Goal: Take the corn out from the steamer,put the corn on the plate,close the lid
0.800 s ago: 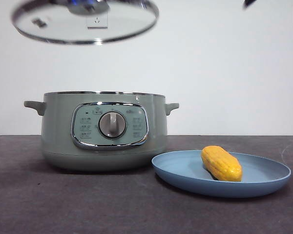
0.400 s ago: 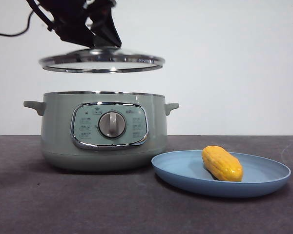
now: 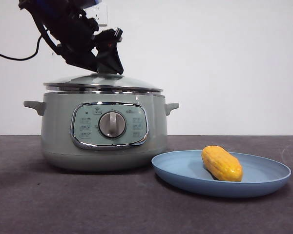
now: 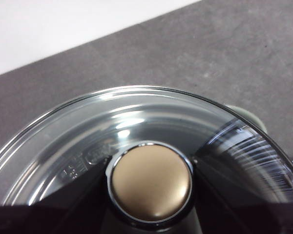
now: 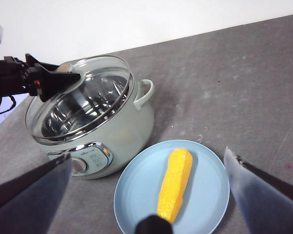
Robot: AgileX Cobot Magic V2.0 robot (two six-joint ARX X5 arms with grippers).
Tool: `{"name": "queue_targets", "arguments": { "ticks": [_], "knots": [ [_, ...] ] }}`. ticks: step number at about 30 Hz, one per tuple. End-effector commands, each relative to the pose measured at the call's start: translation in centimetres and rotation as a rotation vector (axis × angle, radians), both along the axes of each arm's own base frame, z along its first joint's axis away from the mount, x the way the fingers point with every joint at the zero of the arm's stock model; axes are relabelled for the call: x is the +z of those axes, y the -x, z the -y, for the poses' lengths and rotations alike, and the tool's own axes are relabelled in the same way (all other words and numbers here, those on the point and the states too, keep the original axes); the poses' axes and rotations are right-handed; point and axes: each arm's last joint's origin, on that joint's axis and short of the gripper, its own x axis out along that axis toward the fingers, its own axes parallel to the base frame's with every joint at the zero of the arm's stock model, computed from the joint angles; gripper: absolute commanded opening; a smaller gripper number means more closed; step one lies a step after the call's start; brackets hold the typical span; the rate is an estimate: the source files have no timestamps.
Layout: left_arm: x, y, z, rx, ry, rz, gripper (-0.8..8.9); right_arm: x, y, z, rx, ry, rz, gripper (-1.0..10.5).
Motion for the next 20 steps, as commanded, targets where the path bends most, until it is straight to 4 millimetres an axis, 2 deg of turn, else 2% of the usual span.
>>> {"name": "queue_targets", "arguments": {
  "ticks": [1, 20],
  "knots": [
    [0.58, -0.2, -0.03, -0.003, 0.009, 0.051, -0.08, -0.18, -0.07, -0.06, 0.002, 0.01, 0.003, 5.7],
    [-0.19, -0.18, 0.42, -0.018, 0.04, -0.016, -0.08, -0.19, -0.11, -0.06, 0.004, 0.027, 0.009, 5.7]
  ]
}}
